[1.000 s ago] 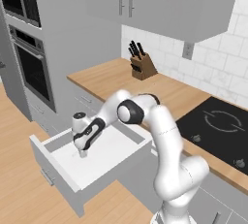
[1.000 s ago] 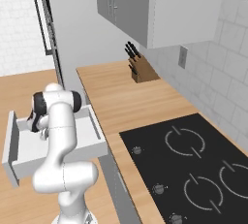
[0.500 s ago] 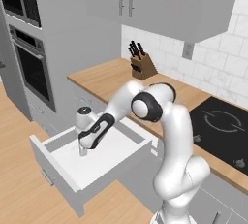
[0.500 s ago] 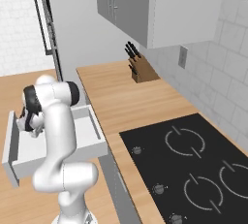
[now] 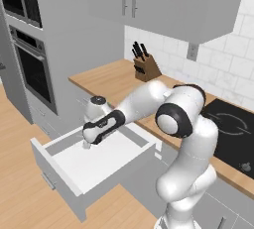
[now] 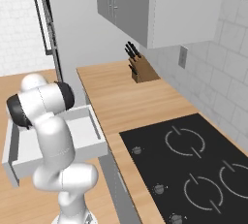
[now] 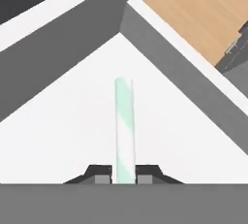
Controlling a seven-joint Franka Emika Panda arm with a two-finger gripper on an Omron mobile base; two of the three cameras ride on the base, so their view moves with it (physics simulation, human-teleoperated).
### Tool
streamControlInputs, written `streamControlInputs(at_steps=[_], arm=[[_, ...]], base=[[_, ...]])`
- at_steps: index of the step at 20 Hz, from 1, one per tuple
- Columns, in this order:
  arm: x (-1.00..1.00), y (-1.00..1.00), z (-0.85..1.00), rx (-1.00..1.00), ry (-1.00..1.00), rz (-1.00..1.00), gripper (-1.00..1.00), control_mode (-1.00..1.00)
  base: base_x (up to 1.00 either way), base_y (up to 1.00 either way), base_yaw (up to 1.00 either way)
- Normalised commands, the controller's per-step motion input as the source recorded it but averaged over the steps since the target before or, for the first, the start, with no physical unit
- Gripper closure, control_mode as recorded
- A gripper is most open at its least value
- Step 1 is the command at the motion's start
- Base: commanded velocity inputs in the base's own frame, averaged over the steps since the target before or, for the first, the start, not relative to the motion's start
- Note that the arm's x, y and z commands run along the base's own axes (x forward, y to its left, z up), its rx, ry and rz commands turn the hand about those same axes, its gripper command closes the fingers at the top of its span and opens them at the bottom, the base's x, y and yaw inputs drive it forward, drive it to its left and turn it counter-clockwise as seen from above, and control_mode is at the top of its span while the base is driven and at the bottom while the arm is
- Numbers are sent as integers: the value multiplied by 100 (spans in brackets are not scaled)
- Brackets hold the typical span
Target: Take a straw from the drawer in front and place it inside the glass cup on the dining counter.
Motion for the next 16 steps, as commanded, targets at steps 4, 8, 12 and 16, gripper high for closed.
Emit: streamControlInputs(at_steps=[4, 8, 12, 16], arm=[[3, 0, 100, 4, 3, -33, 100, -100], [3, 0, 100, 0, 10, -38, 100, -100], [0, -18, 100, 0, 7, -35, 100, -100], [0, -45, 100, 0, 3, -33, 100, -100]], base=[[0, 0, 0], [0, 0, 0], [0, 0, 0], [0, 0, 0]])
